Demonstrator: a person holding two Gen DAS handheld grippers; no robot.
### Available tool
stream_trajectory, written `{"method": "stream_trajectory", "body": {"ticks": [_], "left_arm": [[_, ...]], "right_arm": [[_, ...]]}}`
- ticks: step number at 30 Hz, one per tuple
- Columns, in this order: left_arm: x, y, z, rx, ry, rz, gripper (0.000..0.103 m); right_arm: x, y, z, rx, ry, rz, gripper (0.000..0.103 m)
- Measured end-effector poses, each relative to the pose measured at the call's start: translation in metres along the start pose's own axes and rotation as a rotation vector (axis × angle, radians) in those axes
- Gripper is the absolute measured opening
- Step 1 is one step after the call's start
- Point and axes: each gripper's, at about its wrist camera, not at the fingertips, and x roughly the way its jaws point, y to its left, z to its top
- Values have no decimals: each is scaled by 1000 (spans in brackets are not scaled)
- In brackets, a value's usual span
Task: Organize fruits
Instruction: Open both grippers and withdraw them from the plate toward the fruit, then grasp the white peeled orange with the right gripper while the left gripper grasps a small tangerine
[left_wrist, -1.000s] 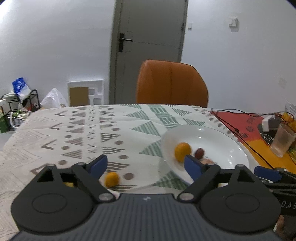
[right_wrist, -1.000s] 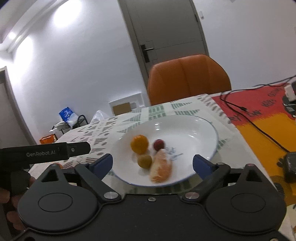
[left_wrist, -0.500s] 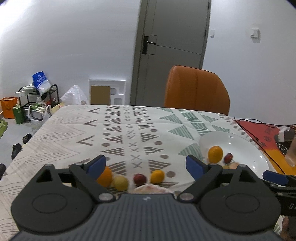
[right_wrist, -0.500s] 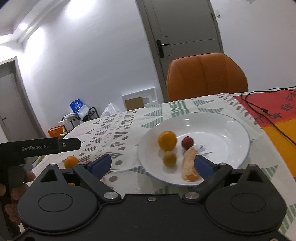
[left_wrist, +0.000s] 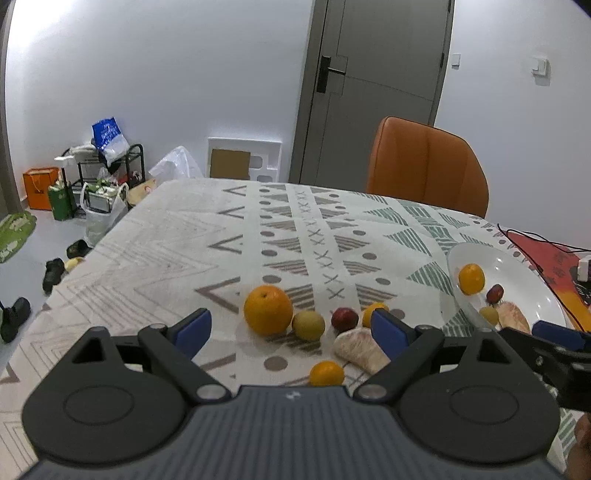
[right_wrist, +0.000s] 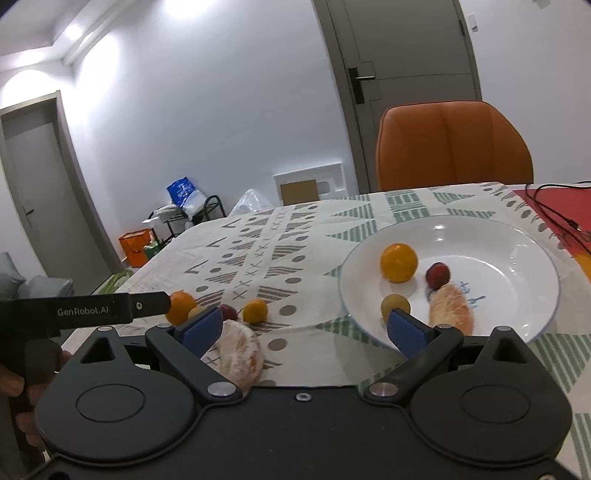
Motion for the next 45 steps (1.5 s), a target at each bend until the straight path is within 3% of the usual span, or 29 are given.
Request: {"method": "stream_trajectory", "body": {"ticks": [5,13,18,22,25,29,34,45], "left_arm": [[1,5,-9,-20,13,-27,92],[7,5,-20,-13,23,-70,89],[15,3,-23,-14,41,-89,74],[23,3,-26,-34,66,-108,68],[27,1,-28,-32,80,-115,57],[30,0,-31,-20,93,-115,22],[23,9,-27,-41,81,-113,22],[18,30,-22,-72,68,-77,22]], "right_arm": [[3,8,-2,-16,16,12,95],[12,16,-7,-23,68,59,77],[18,20,-10,-21,93,74,72],[21,20,-11,-22,107,74,70],[24,21,-11,-22,117,75,69],[28,24,-11,-26,125,79,68],[38,28,-12,-16,151,89,63],[56,46,-14,-45,184,111,63]]}}
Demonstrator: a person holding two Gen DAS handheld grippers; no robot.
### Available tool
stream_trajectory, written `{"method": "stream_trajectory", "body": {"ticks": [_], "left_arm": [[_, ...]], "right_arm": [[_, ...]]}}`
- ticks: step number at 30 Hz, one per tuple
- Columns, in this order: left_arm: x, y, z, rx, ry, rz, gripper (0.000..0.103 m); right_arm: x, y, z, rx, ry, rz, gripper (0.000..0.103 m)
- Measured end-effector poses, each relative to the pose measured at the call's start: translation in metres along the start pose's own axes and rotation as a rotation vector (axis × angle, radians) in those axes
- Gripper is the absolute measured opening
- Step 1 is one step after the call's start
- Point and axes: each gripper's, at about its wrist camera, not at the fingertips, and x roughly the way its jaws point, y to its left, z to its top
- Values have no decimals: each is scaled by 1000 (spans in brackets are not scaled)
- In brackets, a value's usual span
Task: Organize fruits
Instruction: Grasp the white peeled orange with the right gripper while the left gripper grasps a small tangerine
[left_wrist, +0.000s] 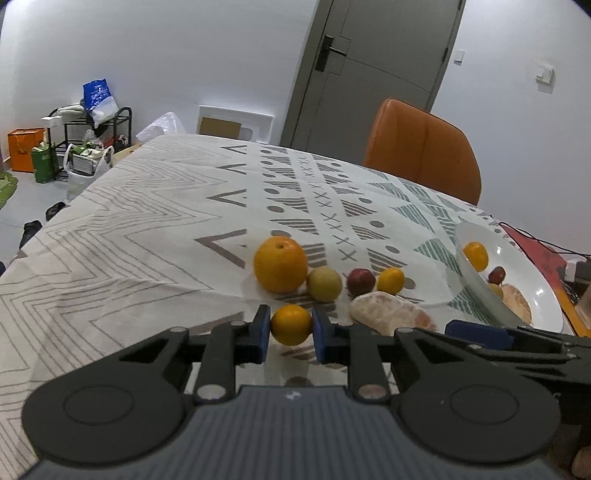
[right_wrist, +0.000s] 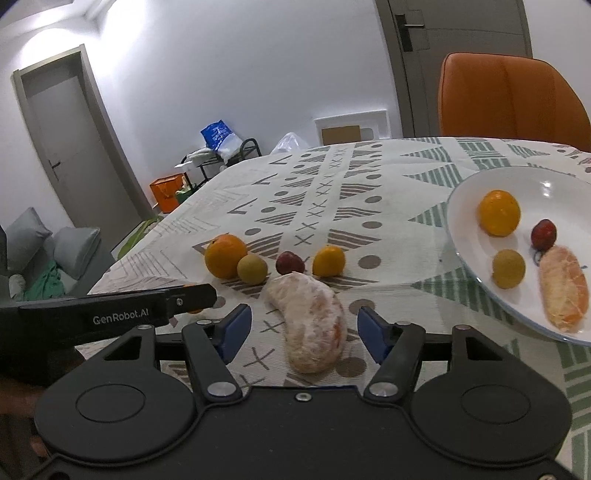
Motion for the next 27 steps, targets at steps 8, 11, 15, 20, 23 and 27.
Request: {"method": "stream_trajectory", "body": {"ticks": [8,11,15,20,23,27], "left_arm": [[-6,4,3,-2,-10,16,22],[-9,4,4,0,-18,18,22],[-11,2,6,7,-26,16,22],[-10,-3,6,16,-26,10,22],[-10,-7,7,21,-31,3,22],[-11,-11,7,30,-33,-1,22]], "right_arm": [[13,5,-1,-22,22,-11,58],[18,10,-2,-60,19,-25,42],[16,11,-1,-75,19,-10,28],[1,7,4,-81,-16,-2,17],[-1,4,3,-72,-16,2,17],[-9,-1,4,-48,-38,17,16]]}}
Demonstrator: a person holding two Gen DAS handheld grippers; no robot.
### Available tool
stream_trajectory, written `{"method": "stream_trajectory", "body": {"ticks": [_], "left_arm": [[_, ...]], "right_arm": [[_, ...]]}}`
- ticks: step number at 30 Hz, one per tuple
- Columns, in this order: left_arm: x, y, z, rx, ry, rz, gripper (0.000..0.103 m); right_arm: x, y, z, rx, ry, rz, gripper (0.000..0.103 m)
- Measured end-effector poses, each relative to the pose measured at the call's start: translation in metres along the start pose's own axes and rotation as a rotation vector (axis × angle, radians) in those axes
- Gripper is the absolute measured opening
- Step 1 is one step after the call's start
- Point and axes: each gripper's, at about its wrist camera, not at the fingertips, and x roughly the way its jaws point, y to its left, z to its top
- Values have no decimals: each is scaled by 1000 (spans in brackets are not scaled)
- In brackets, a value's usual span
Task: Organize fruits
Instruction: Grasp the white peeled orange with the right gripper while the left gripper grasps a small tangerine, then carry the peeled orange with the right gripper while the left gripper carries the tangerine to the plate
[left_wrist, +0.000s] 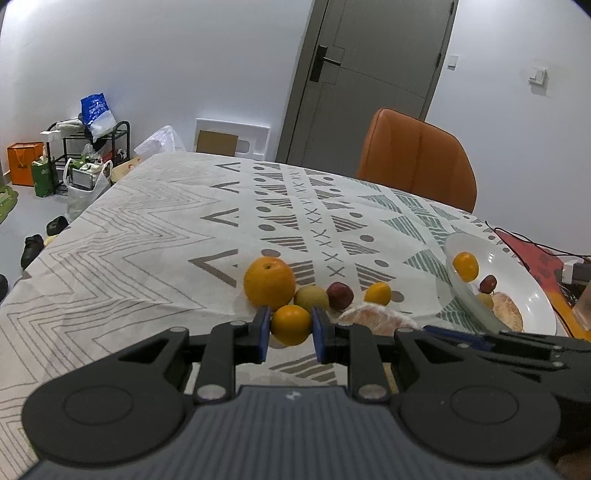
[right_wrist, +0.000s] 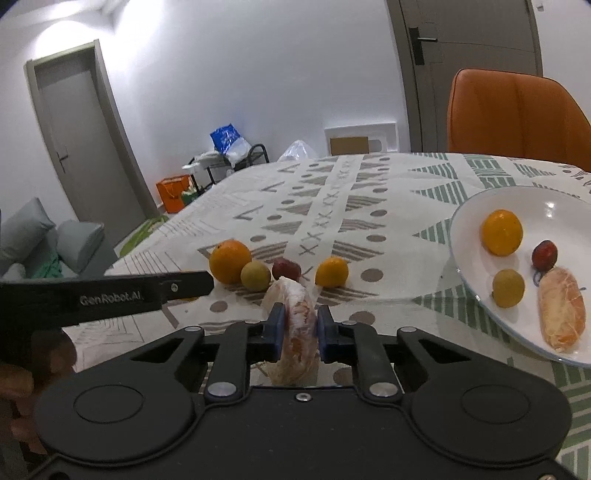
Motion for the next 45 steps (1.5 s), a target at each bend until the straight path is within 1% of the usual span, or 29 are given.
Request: {"method": "stream_trajectory", "body": {"ticks": [8,20,30,45], "left_arm": [[1,-13,4,18,-9,-19,22],[6,-51,11,67,-28,-76,22],[11,-81,15,102,-37,-111,22],[25,-116,17,145,-34,-145,22]], "right_arm": [[-23,-13,10,22,-75,-25,16],[-54,-48,15,76,-157,-96,16],[-73,-77,11,118,-190,-152,16],[-90,-122,1,186,-213,-240,16]]}}
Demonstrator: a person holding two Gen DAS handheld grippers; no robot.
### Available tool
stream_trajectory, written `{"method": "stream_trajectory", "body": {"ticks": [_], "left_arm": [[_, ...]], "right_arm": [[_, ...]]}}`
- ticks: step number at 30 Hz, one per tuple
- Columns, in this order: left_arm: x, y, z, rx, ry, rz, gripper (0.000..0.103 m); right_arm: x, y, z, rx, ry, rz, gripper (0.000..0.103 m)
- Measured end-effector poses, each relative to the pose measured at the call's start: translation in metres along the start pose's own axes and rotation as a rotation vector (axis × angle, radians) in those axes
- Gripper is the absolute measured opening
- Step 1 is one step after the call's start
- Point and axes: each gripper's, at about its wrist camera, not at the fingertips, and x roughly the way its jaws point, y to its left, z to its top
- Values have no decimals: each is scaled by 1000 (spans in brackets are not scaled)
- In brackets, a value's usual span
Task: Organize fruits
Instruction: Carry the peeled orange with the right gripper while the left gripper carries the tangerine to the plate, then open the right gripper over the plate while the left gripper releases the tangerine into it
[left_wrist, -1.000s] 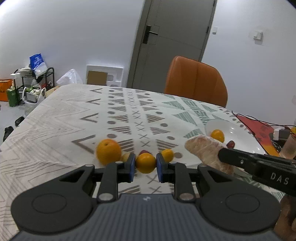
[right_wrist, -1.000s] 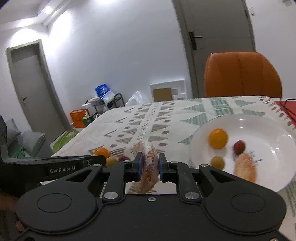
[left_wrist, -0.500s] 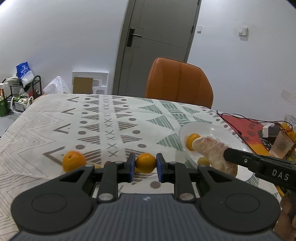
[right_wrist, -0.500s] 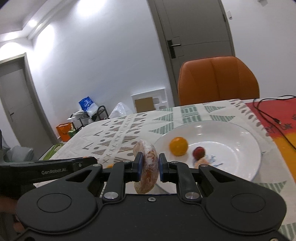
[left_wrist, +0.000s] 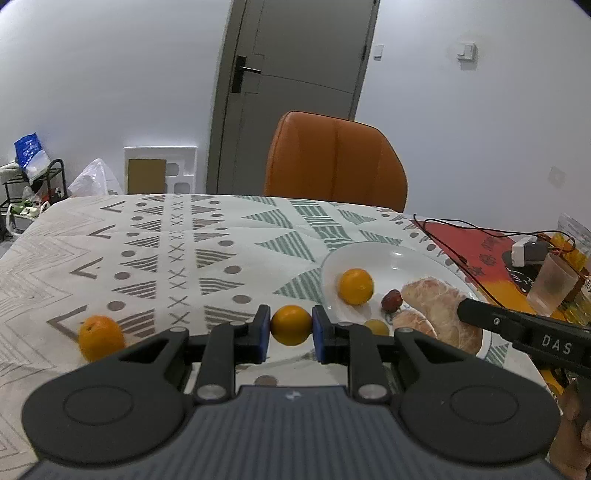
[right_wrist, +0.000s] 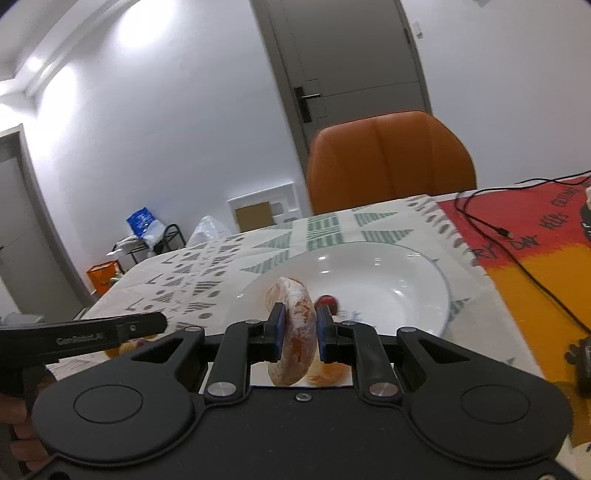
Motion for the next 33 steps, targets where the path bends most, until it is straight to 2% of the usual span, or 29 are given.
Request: {"method": "stream_trajectory", "body": {"ticks": [9,12,14,16,17,28,33], "left_arm": [[13,-18,3,28,7,-15,22],[18,-22,3,34,10,-18,22],[21,-24,3,33,13,-24,22],[23,-27,3,36,16,-28,22],[24,-28,2,39,18,-30,22],[34,-46,11,56,22,-62,23],[32,-46,12,50,32,-59,36]], "right_arm": [[3,-23,-3,26,-6,-60,16],[8,-29,-2,31,-3,-115,19],[8,-33,-3,36,-5,-141,39],[6,-34,-4,32,-5,-133,51],[4,-33,-5,26,-8,-131,52],[-5,-30,-13,29,20,-98,56],[-9,-29,-12,34,19,-90,57]]}}
